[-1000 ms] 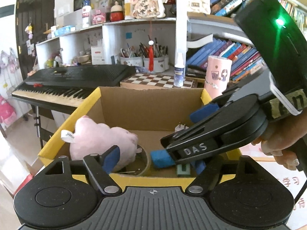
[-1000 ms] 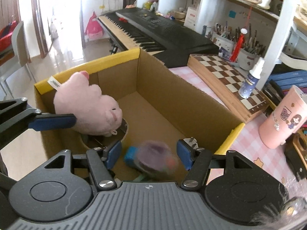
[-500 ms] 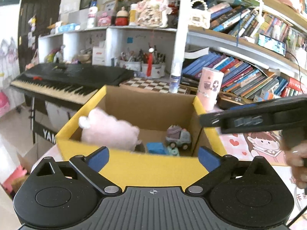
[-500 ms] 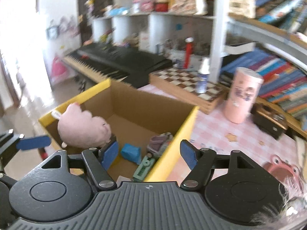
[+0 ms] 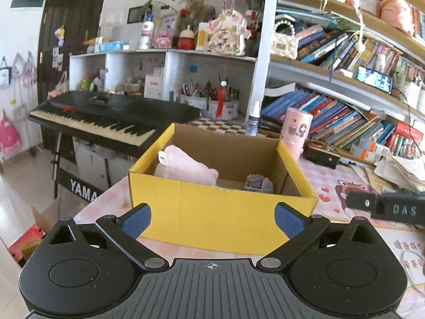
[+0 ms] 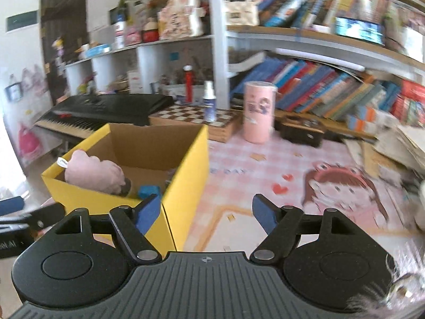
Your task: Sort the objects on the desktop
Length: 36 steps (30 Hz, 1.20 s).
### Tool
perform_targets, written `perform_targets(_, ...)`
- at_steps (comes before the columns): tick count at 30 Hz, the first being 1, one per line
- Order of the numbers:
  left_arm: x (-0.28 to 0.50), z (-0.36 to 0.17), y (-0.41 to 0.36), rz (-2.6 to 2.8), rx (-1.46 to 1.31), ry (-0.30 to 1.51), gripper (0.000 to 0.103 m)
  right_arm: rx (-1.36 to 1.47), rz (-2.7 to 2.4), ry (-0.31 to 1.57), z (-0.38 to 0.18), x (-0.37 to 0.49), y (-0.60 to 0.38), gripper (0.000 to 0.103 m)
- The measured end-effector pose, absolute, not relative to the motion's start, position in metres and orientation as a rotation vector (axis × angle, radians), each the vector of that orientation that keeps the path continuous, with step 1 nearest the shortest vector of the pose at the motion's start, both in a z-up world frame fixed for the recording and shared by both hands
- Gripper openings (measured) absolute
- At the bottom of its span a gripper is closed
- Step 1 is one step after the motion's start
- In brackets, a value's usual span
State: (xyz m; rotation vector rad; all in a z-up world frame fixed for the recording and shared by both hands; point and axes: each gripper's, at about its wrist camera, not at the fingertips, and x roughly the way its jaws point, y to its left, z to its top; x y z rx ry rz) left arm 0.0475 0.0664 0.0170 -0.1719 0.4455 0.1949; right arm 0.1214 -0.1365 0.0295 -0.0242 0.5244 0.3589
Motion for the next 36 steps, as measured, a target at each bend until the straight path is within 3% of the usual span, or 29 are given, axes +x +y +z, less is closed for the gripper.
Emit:
perform_targets(18,-0.009,0.01,0.04,0.091,-0.127,0.465,0.103,0.006,0.122,0.515,0.006,0.012,-0.171,0.09)
perform_targets(36,-0.017,0.004,0.023,-0.034,-0.153,0.464,0.103,0.01,0.037,0.529,0.0,-0.023,-0.187,0.091)
